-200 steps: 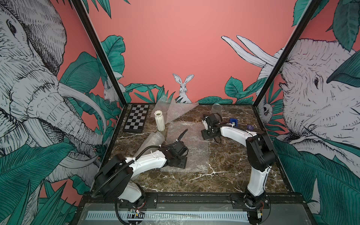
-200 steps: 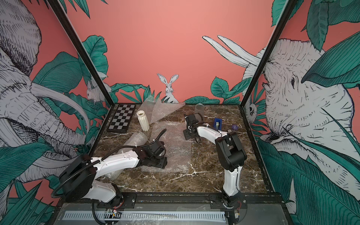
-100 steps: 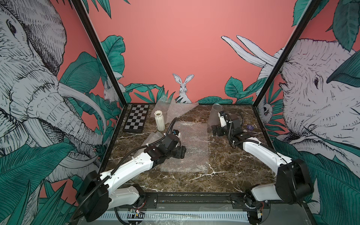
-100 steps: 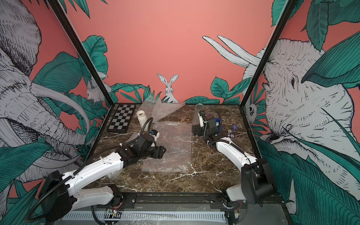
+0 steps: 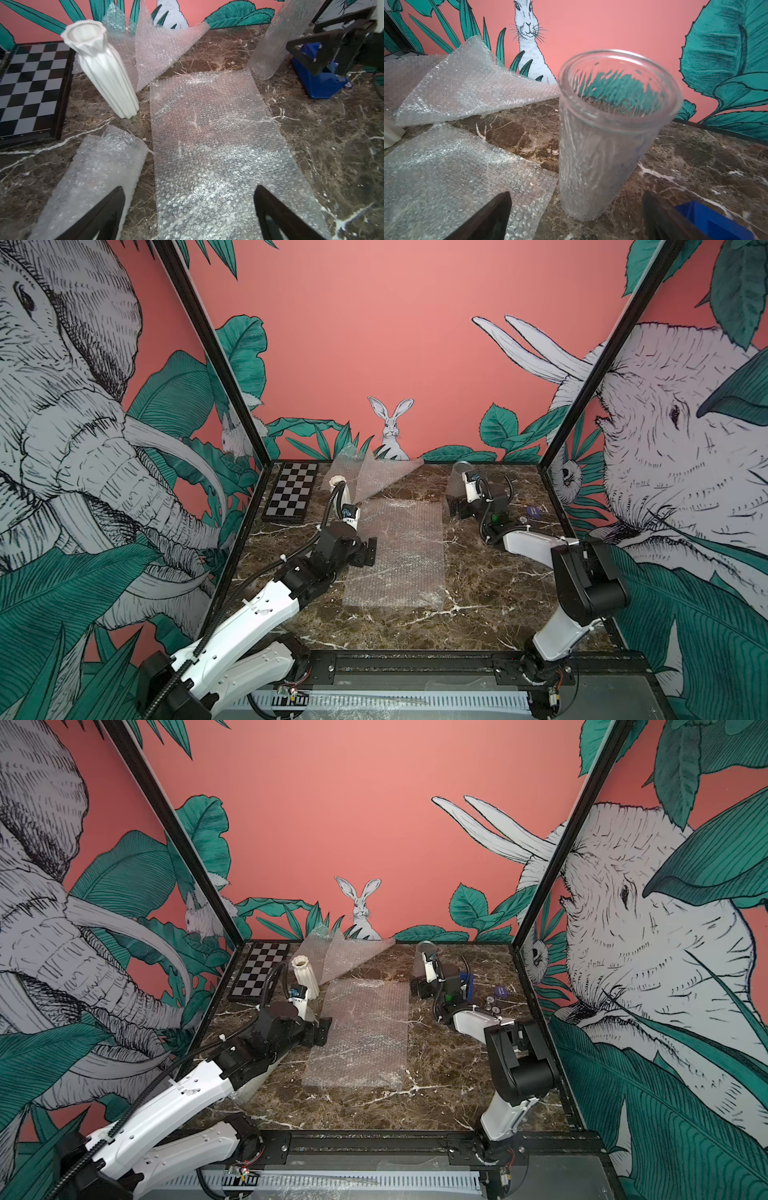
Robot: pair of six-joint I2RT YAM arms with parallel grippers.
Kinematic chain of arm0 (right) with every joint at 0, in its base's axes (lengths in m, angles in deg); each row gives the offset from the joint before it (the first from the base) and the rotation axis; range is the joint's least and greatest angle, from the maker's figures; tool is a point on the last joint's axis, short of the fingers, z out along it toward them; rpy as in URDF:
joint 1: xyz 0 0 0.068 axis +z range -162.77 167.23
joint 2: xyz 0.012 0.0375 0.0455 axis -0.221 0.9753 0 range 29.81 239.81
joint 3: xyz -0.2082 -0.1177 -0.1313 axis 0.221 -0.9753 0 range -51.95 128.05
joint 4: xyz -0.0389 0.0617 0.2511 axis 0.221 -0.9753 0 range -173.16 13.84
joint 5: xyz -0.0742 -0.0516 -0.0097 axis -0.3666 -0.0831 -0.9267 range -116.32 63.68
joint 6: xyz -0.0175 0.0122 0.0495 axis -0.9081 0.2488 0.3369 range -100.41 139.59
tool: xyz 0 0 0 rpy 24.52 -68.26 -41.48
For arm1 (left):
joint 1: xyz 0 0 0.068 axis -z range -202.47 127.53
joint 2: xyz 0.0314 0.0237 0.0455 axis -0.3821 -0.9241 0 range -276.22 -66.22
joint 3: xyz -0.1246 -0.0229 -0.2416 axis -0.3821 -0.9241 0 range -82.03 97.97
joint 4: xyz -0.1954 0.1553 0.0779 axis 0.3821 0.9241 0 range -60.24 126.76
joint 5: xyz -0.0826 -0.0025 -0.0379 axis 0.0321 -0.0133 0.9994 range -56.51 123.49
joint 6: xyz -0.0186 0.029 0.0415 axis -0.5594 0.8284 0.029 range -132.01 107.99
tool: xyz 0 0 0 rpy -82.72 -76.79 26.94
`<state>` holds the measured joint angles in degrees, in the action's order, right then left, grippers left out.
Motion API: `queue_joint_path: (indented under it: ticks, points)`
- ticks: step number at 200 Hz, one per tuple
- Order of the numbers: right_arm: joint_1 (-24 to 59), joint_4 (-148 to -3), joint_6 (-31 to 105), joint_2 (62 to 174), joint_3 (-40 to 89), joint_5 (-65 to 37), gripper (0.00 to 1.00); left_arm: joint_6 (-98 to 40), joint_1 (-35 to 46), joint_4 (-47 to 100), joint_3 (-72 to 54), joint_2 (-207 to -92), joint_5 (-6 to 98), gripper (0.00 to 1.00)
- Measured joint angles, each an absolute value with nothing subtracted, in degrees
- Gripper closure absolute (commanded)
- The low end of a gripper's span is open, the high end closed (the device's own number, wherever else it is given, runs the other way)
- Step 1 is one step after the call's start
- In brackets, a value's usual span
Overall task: Wrap vases in bubble wrap
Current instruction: Adjust the bubble wrap at the center of the board.
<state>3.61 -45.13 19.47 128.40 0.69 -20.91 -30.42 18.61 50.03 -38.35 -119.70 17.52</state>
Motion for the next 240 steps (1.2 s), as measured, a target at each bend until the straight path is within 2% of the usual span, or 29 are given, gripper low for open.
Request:
queue_joint_path:
  ticks: [64,88,113,129,163,199,240]
  points:
    - [2.17,-35.12,22.03,135.33,3.18,-19.31,0.0,-29.55,18.59,49.9,-39.35,-119.09,16.25,0.01]
    - [1.69,-31.34,23.77,137.91,4.08,-18.52,0.03,-29.4,18.59,49.81,-39.35,-119.94,16.06,0.01]
    - [1.49,-29.02,24.98,139.63,4.56,-18.22,0.1,-29.35,18.59,49.81,-39.35,-121.25,16.19,0.01]
    - [1.47,-28.19,25.57,139.77,4.58,-18.09,0.19,-29.42,18.59,49.83,-39.33,-123.11,16.71,0.01]
    - [1.43,-28.02,25.59,139.79,5.13,-16.73,0.34,-31.3,18.59,50.86,-37.87,-133.84,19.86,0.03]
    - [1.43,-29.42,25.41,139.11,5.17,-16.51,0.42,-34.75,18.59,50.9,-37.67,-145.73,26.09,0.07]
    - [1.43,-36.8,25.28,132.95,3.58,-17.5,0.49,-37.31,19.53,50.18,-36.88,-152.31,30.0,0.08]
